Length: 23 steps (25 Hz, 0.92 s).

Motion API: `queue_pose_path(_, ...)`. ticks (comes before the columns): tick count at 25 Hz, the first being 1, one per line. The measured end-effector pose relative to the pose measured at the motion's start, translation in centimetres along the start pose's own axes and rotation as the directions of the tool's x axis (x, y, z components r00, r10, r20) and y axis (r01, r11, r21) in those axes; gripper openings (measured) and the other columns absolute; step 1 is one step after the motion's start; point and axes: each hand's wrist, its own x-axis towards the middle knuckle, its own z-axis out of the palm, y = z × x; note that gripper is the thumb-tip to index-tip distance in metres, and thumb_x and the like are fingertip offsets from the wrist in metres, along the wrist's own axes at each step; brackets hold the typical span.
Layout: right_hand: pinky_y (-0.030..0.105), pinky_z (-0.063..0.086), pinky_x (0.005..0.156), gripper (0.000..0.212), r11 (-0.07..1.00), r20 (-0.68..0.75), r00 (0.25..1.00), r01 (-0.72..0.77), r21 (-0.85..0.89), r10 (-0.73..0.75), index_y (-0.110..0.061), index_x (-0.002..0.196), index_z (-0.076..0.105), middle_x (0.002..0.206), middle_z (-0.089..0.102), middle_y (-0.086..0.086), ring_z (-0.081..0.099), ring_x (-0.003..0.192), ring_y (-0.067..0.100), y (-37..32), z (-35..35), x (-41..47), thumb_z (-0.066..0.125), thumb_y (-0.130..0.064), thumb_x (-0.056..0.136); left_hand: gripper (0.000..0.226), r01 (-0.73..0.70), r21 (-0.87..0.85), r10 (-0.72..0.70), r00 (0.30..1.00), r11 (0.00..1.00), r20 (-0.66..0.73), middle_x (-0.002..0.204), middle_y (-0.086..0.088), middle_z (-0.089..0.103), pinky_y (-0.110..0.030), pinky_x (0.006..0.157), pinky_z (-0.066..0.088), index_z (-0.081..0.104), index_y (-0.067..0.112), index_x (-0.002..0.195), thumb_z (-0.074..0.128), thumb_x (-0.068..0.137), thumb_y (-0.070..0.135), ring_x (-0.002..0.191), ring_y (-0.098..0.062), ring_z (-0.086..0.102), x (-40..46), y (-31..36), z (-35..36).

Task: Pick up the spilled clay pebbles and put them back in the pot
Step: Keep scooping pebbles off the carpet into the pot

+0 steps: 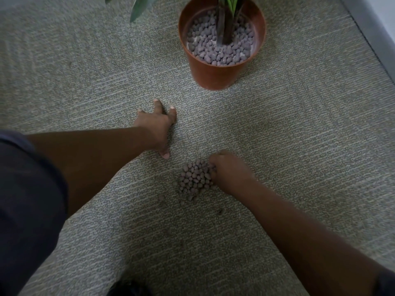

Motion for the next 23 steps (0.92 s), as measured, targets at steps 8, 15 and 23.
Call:
queue_pose_path(8,0.036,0.049,0.073,0.01,0.991,-0.169,0.984,0.082,0.101,-0.064,-0.011,0.085,0.069,0.088,0.06,0.008,0.06,0.083,0.027,0.2,-0.6,0.0,0.06,-0.014,0.088,0.154,0.008,-0.007,-0.008,1.0,1.0,0.013,0.166,-0.014,-0.016,-0.061,0.104,0.044,-0.008,0.037,0.157,0.095,0.044,0.053,0.141,-0.062,0.018,-0.2,0.2,-0.2)
queue_pose_path(15,0.023,0.051,0.059,0.008,0.912,-0.644,0.765,0.282,0.296,-0.028,-0.018,0.077,0.071,0.068,0.067,-0.008,0.062,0.06,0.005,-3.3,-12.4,4.1,0.068,-0.02,0.085,0.154,0.003,0.048,-0.003,1.0,0.999,-0.016,0.165,-0.019,-0.011,-0.057,0.102,0.045,-0.005,0.034,0.158,0.095,0.042,0.055,0.138,-0.061,0.027,-0.1,0.2,0.0)
queue_pose_path(23,0.036,0.05,0.105,0.037,0.809,-0.673,0.72,0.29,0.511,0.167,-0.011,0.137,0.058,0.135,0.063,0.003,0.059,0.124,0.013,-3.9,-14.7,8.7,0.054,-0.015,0.1,0.154,0.008,-0.02,-0.008,1.0,1.0,0.005,0.166,-0.013,-0.016,-0.06,0.1,0.049,-0.005,0.038,0.157,0.097,0.043,0.049,0.14,-0.061,0.02,0.1,0.0,0.2)
